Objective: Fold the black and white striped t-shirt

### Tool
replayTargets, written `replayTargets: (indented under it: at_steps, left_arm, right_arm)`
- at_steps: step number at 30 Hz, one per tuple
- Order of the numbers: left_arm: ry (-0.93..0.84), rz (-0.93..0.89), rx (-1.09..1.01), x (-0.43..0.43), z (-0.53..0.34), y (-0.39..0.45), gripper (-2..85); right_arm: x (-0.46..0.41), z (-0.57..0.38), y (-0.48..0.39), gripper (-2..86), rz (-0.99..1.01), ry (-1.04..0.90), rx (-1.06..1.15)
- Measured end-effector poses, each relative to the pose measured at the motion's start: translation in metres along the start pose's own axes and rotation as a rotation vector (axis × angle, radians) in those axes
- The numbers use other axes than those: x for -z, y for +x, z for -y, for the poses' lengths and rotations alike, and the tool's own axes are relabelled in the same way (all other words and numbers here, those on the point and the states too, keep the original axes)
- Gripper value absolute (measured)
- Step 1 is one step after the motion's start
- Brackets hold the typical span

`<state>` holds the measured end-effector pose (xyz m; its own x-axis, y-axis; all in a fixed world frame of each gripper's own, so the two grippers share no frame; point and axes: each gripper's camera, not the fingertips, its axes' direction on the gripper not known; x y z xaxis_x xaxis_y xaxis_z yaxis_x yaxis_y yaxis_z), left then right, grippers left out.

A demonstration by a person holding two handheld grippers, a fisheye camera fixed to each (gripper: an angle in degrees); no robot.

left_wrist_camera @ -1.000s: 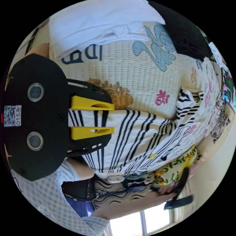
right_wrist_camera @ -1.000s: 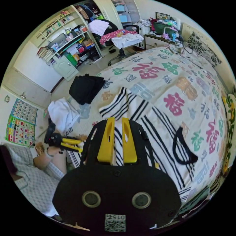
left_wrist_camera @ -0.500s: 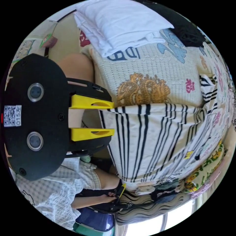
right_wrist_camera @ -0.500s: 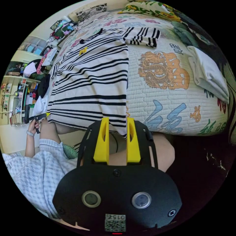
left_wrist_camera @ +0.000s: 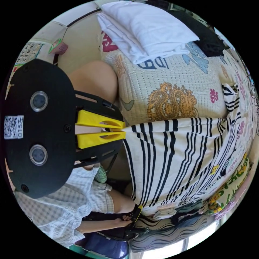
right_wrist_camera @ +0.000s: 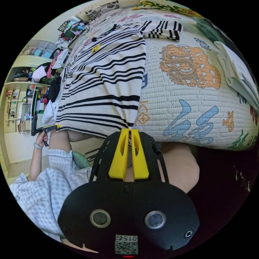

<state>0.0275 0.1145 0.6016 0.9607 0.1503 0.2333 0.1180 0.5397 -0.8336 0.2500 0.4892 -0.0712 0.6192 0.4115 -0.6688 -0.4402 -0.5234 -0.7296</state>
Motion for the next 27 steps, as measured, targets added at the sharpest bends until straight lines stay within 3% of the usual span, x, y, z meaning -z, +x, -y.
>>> replayTargets:
  at_steps: [11, 15, 21, 27]
  left_arm:
    - [-0.08, 0.081, 0.006, 0.039, -0.043, 0.019, 0.0]
    - [-0.066, 0.155, 0.058, 0.061, -0.059, 0.025, 0.6]
    - [0.208, 0.177, 0.149, 0.136, -0.122, 0.035, 0.5]
    - [0.839, 0.026, 0.062, 0.242, -0.229, 0.087, -0.7]
  right_arm:
    - [-0.092, -0.043, 0.038, 0.3, -0.035, -0.016, -0.006]
    - [-0.13, -0.057, 0.043, 0.3, -0.131, -0.017, -0.035]
    - [-0.154, -0.107, 0.057, 0.4, -0.161, 0.171, -0.108]
    - [-0.148, -0.177, 0.008, -0.3, -0.348, 0.6, -0.086]
